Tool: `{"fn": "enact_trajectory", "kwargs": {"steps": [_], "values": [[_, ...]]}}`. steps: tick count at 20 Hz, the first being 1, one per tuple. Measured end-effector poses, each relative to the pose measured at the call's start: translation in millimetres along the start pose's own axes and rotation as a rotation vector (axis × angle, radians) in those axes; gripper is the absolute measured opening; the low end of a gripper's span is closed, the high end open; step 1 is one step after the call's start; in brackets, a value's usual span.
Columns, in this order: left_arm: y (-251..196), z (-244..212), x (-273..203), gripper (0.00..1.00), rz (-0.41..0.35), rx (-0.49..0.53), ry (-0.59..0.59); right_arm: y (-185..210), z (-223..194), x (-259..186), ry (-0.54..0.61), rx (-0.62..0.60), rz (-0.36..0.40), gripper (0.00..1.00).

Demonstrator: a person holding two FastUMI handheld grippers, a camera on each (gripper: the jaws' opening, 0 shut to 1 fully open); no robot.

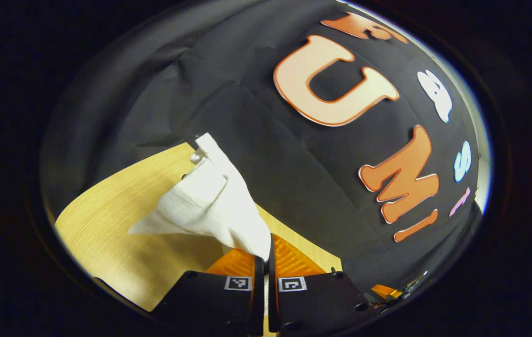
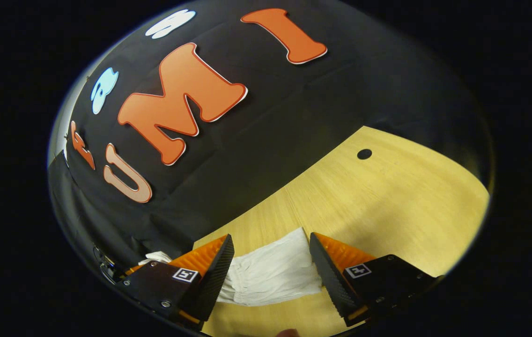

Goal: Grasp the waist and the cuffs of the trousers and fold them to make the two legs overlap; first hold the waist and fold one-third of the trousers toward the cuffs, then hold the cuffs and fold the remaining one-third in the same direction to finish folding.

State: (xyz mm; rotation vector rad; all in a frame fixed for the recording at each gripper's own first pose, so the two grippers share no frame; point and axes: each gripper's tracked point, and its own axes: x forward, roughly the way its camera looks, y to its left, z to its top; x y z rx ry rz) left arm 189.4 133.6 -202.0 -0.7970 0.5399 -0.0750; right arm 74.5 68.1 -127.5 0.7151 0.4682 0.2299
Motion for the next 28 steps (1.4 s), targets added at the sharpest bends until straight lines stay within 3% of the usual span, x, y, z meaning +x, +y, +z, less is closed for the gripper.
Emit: {"fn": "enact_trajectory", "kwargs": {"steps": [7,14,16,18,22,23,24,27,28], "values": [[-96,-37,22,0.07,-0.023,0.204,0.024,-39,31,-14,-0.022,-0.077,-0.026,0.98],[-169,-119,55,0.07,-0.089,0.346,0.115,-67,49,-34,-0.033,-0.073,-0.025,0.98],[-188,-154,64,0.07,-0.134,0.405,0.175,-75,55,-38,-0.042,-0.091,-0.033,0.98],[-201,-200,57,0.09,-0.201,0.511,0.309,-79,55,-40,-0.027,-0.087,-0.026,0.98],[-211,-249,37,0.62,-0.241,0.753,0.378,-86,52,-43,-0.013,-0.131,-0.029,0.98],[-217,-257,35,0.85,-0.245,0.776,0.370,-84,51,-42,-0.007,-0.139,-0.023,0.98],[-224,-255,25,0.82,-0.257,0.782,0.363,-83,49,-43,-0.001,-0.148,-0.019,0.98],[-233,-244,22,0.99,-0.251,0.777,0.311,-75,50,-46,-0.002,-0.200,-0.004,0.98],[-233,-239,22,0.99,-0.240,0.770,0.289,-71,52,-48,-0.007,-0.222,0.000,0.98]]}}
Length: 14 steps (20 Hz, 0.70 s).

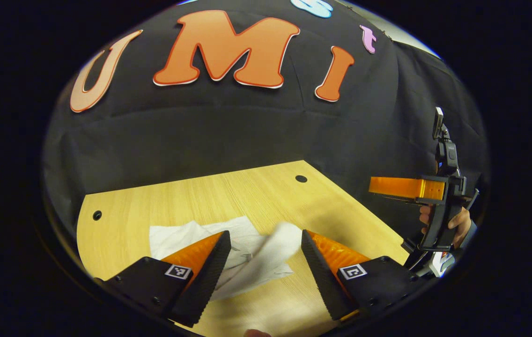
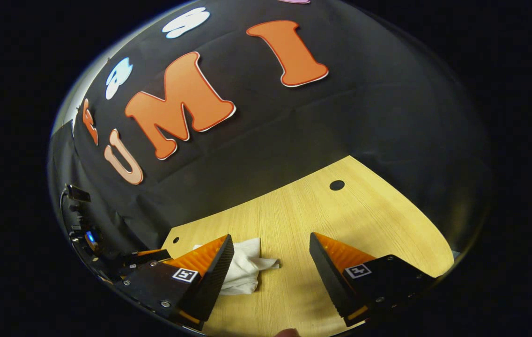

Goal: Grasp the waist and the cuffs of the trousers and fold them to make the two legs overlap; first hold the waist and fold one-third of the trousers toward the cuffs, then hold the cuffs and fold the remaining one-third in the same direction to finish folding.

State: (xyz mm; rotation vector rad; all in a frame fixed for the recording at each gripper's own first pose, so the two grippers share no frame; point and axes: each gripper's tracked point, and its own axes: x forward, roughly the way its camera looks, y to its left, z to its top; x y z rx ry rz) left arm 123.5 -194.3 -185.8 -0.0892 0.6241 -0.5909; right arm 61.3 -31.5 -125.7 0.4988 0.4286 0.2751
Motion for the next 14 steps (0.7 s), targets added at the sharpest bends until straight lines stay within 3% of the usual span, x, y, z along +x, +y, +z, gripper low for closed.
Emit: {"fn": "enact_trajectory", "kwargs": {"steps": [9,14], "values": [[37,61,-53,0.98,0.236,-0.052,-0.295,62,53,-33,-0.137,-0.245,0.064,0.98],[34,77,-86,0.98,0.352,0.004,-0.496,104,84,-57,-0.247,-0.356,0.113,0.98]]}}
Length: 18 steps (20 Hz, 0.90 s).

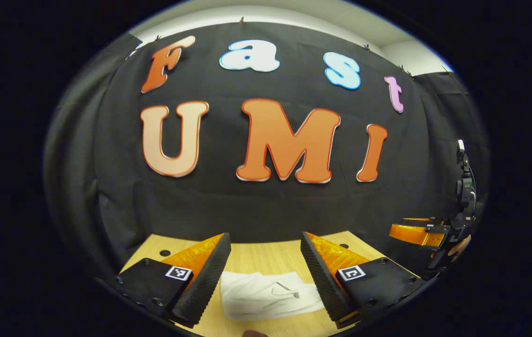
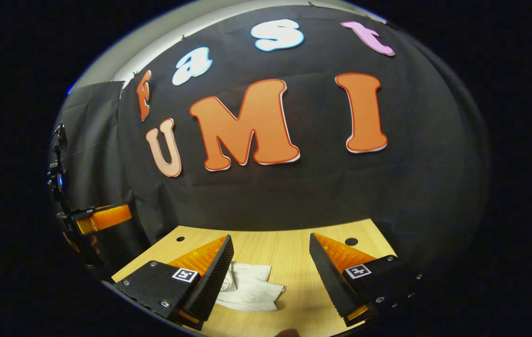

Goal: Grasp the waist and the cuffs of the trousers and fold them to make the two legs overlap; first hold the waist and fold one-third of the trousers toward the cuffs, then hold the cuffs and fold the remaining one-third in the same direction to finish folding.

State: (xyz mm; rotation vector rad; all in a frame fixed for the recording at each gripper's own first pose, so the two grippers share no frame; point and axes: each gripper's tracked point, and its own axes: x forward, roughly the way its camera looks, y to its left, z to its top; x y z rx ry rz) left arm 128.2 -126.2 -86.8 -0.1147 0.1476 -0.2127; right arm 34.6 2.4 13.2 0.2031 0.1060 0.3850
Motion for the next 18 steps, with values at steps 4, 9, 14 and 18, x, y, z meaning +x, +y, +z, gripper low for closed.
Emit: {"fn": "enact_trajectory", "kwargs": {"steps": [4,9,14,18], "values": [[6,21,-16,0.98,0.038,0.049,-0.138,14,32,-9,-0.089,-0.087,-0.014,0.98],[1,34,-29,0.99,0.133,0.097,-0.249,29,44,-17,-0.156,-0.141,-0.024,0.98],[-2,27,-29,0.96,0.143,0.095,-0.262,35,34,-24,-0.149,-0.124,-0.029,0.98],[-8,21,-29,0.96,0.121,0.090,-0.240,30,31,-26,-0.143,-0.121,-0.037,0.98]]}}
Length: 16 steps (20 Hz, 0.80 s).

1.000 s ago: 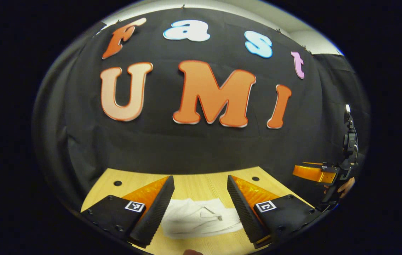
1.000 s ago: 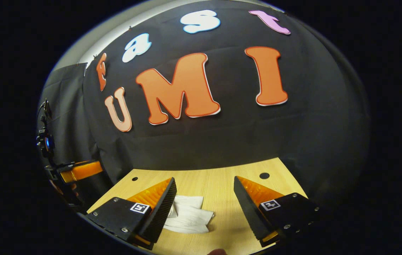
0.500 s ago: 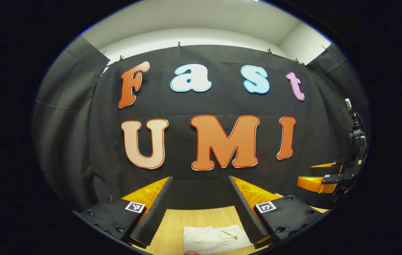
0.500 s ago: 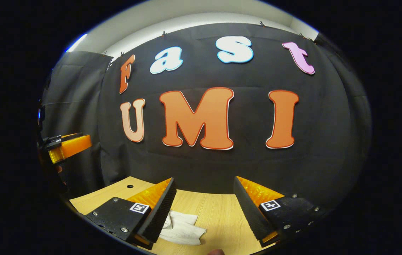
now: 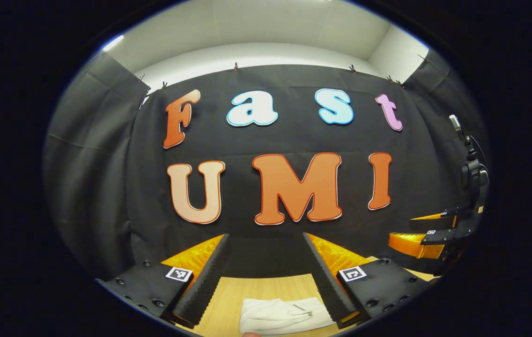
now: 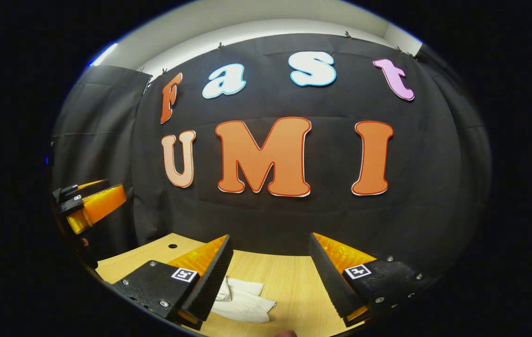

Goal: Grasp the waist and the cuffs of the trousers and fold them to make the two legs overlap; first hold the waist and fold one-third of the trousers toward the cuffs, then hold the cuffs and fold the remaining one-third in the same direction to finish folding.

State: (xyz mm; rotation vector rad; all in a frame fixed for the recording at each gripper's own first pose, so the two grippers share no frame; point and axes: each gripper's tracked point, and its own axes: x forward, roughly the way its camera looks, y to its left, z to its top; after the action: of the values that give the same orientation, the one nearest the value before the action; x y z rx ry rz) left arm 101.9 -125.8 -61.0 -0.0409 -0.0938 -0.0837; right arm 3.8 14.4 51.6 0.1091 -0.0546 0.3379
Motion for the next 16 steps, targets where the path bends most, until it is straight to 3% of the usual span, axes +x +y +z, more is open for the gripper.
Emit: {"fn": "enact_trajectory", "kwargs": {"steps": [16], "values": [[-2,-7,9,0.97,-0.007,0.015,0.011,8,1,12,0.003,-0.016,0.024,0.98]]}}
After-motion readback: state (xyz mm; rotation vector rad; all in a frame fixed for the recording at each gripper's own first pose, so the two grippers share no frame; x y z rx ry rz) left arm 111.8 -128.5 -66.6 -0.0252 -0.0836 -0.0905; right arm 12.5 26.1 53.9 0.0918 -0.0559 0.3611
